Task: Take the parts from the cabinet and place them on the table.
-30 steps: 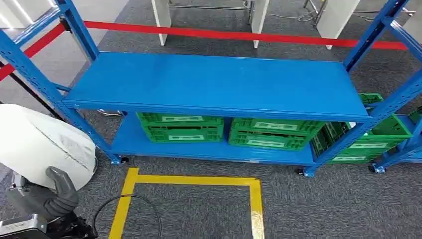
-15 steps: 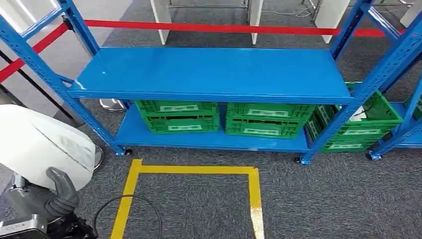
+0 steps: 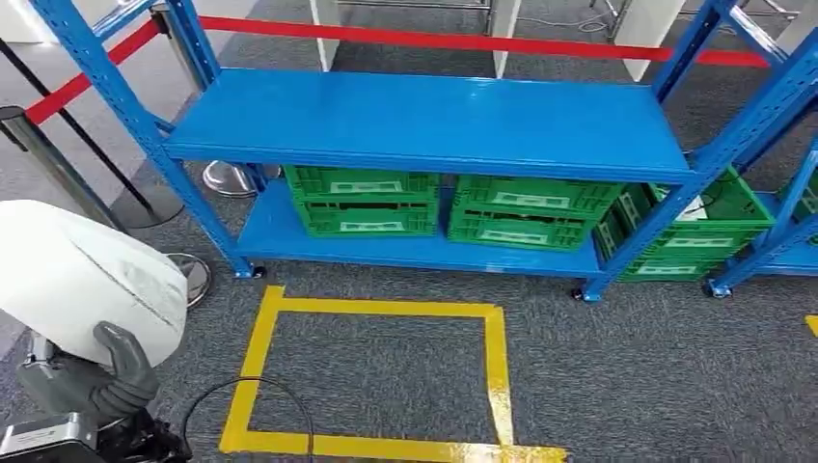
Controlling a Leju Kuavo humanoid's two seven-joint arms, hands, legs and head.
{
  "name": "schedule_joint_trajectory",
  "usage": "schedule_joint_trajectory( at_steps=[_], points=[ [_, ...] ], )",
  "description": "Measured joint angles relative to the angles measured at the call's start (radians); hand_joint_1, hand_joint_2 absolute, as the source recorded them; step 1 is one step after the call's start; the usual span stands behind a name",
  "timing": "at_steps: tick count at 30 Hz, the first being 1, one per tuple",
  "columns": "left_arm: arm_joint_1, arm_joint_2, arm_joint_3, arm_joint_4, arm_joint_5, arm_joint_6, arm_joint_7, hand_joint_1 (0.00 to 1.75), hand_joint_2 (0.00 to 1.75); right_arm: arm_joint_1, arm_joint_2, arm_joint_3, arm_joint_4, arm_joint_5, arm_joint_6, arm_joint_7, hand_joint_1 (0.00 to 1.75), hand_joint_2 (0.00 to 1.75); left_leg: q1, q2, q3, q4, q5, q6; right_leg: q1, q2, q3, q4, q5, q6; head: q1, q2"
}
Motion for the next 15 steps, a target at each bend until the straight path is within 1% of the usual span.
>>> schedule_joint_trajectory(
  at_steps=[1, 2, 3, 4, 5, 6, 7, 8, 9, 10, 11, 12, 13, 14, 15],
  points=[
    [0.0, 0.0, 0.0, 0.0, 0.0, 0.0, 0.0, 1.75, 1.75, 0.0, 0.0, 0.0, 0.0, 0.0, 0.0, -0.001, 0.0, 1.75, -0.001, 0.001, -0.016, 0.003, 0.011, -0.001, 0.0, 0.0, 0.013, 0.014, 0.033, -0.001, 0.0, 0.0],
    [0.0, 0.0, 0.0, 0.0, 0.0, 0.0, 0.001, 1.75, 1.75, 0.0, 0.0, 0.0, 0.0, 0.0, 0.0, -0.001, 0.0, 1.75, -0.001, 0.001, -0.034, 0.007, 0.02, -0.003, 0.0, 0.0, 0.044, -0.012, 0.078, -0.002, 0.0, 0.0],
    [0.0, 0.0, 0.0, 0.0, 0.0, 0.0, 0.002, 1.75, 1.75, 0.0, 0.0, 0.0, 0.0, 0.0, 0.0, -0.001, 0.0, 1.75, -0.001, 0.001, -0.049, 0.012, 0.028, -0.005, 0.0, 0.0, 0.09, -0.066, 0.113, -0.005, 0.0, 0.0],
    [0.0, 0.0, 0.0, 0.0, 0.001, 0.0, 0.003, 1.75, 1.75, -0.001, 0.0, -0.001, 0.0, 0.001, 0.0, -0.001, 0.0, 1.75, -0.001, 0.001, -0.059, 0.018, 0.036, -0.008, 0.0, 0.0, 0.15, -0.148, 0.128, -0.008, -0.001, 0.0],
    [0.001, -0.001, 0.0, 0.0, 0.001, 0.0, 0.005, 1.75, 1.75, -0.003, 0.0, -0.001, 0.0, 0.001, 0.0, -0.001, 0.0, 1.75, -0.004, 0.0, -0.069, 0.025, 0.042, -0.014, 0.0, 0.002, 0.226, -0.252, 0.108, -0.012, 0.0, 0.0],
    [0.0, -0.001, 0.0, 0.0, 0.002, 0.0, 0.005, 1.75, 1.75, -0.005, 0.0, -0.001, 0.0, 0.001, 0.0, -0.002, 0.0, 1.75, -0.008, 0.001, -0.076, 0.034, 0.048, -0.017, 0.002, 0.003, 0.276, -0.329, 0.087, -0.013, -0.001, 0.0],
    [0.0, -0.001, 0.0, 0.0, 0.001, 0.0, 0.005, 1.75, 1.75, -0.006, 0.0, -0.001, 0.0, 0.001, 0.0, -0.002, 0.0, 1.75, -0.007, 0.003, -0.082, 0.034, 0.062, -0.023, 0.004, 0.004, 0.277, -0.343, 0.077, -0.017, -0.002, 0.0],
    [-0.001, -0.002, 0.0, 0.0, 0.001, 0.0, 0.005, 1.75, 1.75, -0.005, 0.0, 0.0, 0.0, 0.002, 0.0, -0.002, 0.0, 1.75, -0.005, 0.004, -0.087, 0.031, 0.072, -0.026, 0.006, 0.005, 0.268, -0.34, 0.08, -0.019, -0.001, 0.0],
    [0.0, -0.002, 0.0, 0.0, 0.002, 0.0, 0.005, 1.75, 1.75, -0.003, 0.0, -0.001, 0.0, 0.002, 0.0, -0.002, 0.0, 1.75, -0.005, 0.003, -0.09, 0.029, 0.082, -0.032, 0.006, 0.005, 0.257, -0.341, 0.086, -0.026, -0.002, 0.0],
    [0.001, -0.001, 0.0, 0.0, 0.002, 0.0, 0.005, 1.75, 1.75, -0.002, 0.002, -0.001, 0.001, 0.002, 0.001, -0.001, 0.0, 1.75, -0.006, 0.0, -0.1, 0.031, 0.078, -0.037, -0.004, -0.001, 0.242, -0.347, 0.099, -0.035, 0.002, 0.0],
    [0.001, -0.001, 0.0, 0.0, 0.002, 0.0, 0.005, 1.75, 1.75, -0.003, 0.002, -0.002, 0.0, 0.001, 0.0, 0.0, 0.0, 1.75, -0.005, -0.004, -0.108, 0.051, 0.035, -0.044, -0.002, -0.002, 0.24, -0.345, 0.108, -0.045, -0.001, 0.0],
    [0.001, -0.001, 0.001, 0.0, 0.002, 0.0, 0.005, 1.75, 1.75, -0.003, 0.002, -0.002, 0.0, 0.002, 0.0, -0.001, 0.0, 1.75, -0.002, -0.004, -0.12, 0.099, -0.018, -0.048, -0.003, -0.003, 0.221, -0.346, 0.11, -0.054, -0.006, 0.0],
    [0.001, -0.001, 0.001, 0.0, 0.003, 0.0, 0.005, 1.75, 1.75, -0.003, 0.002, -0.002, 0.0, 0.002, 0.0, -0.001, 0.0, 1.75, 0.0, -0.004, -0.137, 0.176, -0.078, -0.052, -0.001, -0.004, 0.22, -0.345, 0.12, -0.058, -0.011, 0.0],
    [0.001, -0.001, 0.0, 0.0, 0.003, 0.0, 0.005, 1.75, 1.75, -0.002, 0.002, -0.002, 0.0, 0.003, 0.0, -0.002, 0.0, 1.75, 0.0, -0.004, -0.153, 0.255, -0.119, -0.055, 0.0, -0.006, 0.203, -0.345, 0.127, -0.059, -0.009, 0.0],
    [0.001, 0.0, 0.001, 0.001, 0.004, 0.0, 0.005, 1.75, 1.75, -0.002, 0.002, -0.003, 0.0, 0.003, 0.001, -0.002, 0.0, 1.75, 0.0, -0.004, -0.161, 0.313, -0.131, -0.056, 0.001, -0.007, 0.194, -0.343, 0.136, -0.06, -0.01, 0.0]
  ],
)
